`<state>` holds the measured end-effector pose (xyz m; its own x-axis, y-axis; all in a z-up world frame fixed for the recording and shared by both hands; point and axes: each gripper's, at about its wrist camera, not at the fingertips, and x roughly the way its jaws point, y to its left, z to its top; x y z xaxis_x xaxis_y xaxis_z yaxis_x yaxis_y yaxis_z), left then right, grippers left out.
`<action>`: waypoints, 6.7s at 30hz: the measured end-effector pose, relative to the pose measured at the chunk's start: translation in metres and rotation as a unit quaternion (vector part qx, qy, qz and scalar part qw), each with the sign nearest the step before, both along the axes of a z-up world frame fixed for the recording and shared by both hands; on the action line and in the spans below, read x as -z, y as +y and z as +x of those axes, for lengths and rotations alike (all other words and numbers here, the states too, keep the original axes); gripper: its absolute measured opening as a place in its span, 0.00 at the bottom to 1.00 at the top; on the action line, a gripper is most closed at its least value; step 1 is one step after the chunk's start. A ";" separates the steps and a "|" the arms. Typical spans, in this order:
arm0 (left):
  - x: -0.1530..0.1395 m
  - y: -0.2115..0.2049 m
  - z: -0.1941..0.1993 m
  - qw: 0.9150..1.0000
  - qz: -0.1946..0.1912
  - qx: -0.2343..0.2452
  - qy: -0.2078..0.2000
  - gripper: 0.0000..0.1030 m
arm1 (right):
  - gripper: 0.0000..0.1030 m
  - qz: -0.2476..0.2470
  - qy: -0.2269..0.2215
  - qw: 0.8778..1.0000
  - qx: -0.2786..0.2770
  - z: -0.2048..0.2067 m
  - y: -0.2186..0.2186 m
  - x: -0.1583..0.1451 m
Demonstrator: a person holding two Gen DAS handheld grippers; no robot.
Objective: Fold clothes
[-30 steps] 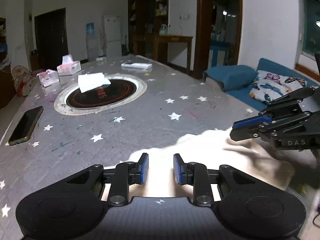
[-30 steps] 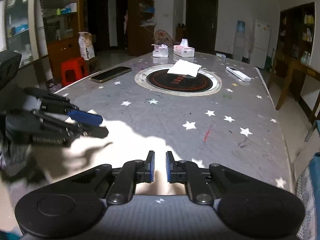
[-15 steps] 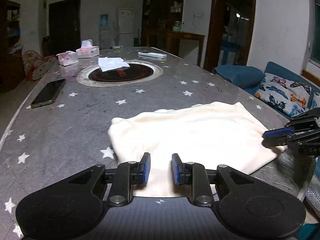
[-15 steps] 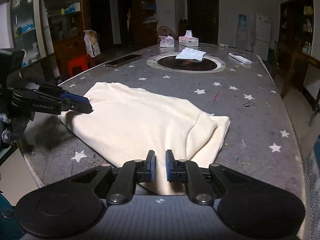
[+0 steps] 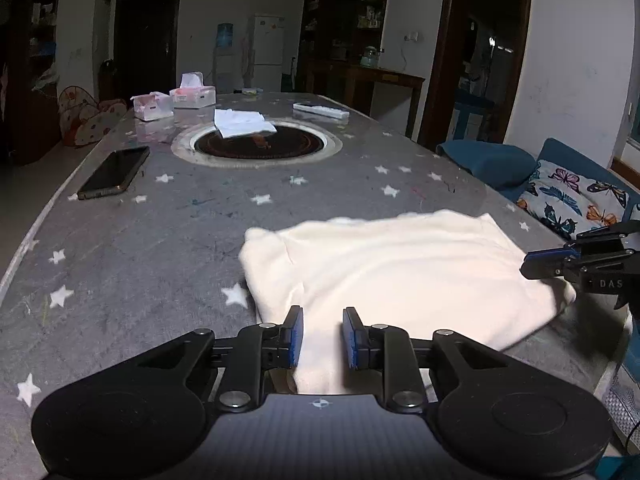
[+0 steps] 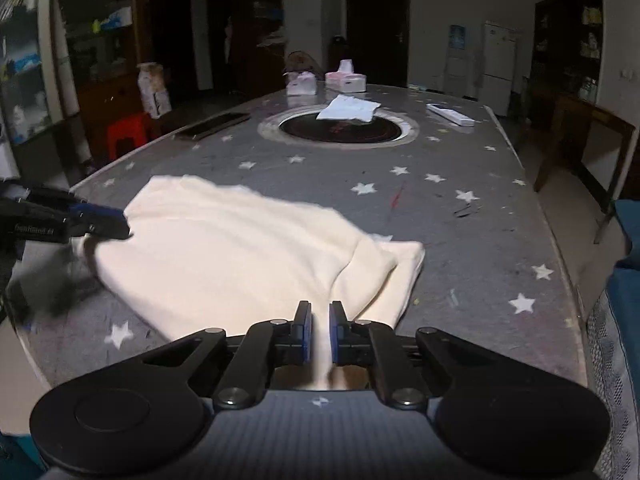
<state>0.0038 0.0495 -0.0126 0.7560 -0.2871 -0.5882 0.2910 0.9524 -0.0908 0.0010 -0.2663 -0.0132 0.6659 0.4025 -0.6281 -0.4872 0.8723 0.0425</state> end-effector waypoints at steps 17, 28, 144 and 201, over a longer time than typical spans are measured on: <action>-0.004 -0.003 0.041 1.000 0.005 -0.010 -0.003 0.24 | 0.09 -0.010 -0.006 1.000 -0.003 0.038 0.017 -0.001; 0.010 -0.034 0.083 0.999 0.041 0.001 0.024 0.24 | 0.09 -0.022 0.004 0.999 -0.028 0.080 0.057 0.012; 0.013 0.023 0.031 0.906 -0.339 -0.170 0.189 0.67 | 0.12 -0.018 -0.070 0.971 -0.226 -0.034 0.114 -0.022; 0.031 0.023 0.053 0.917 -0.312 -0.159 0.191 0.19 | 0.34 0.107 0.022 0.987 0.119 0.052 -0.048 0.025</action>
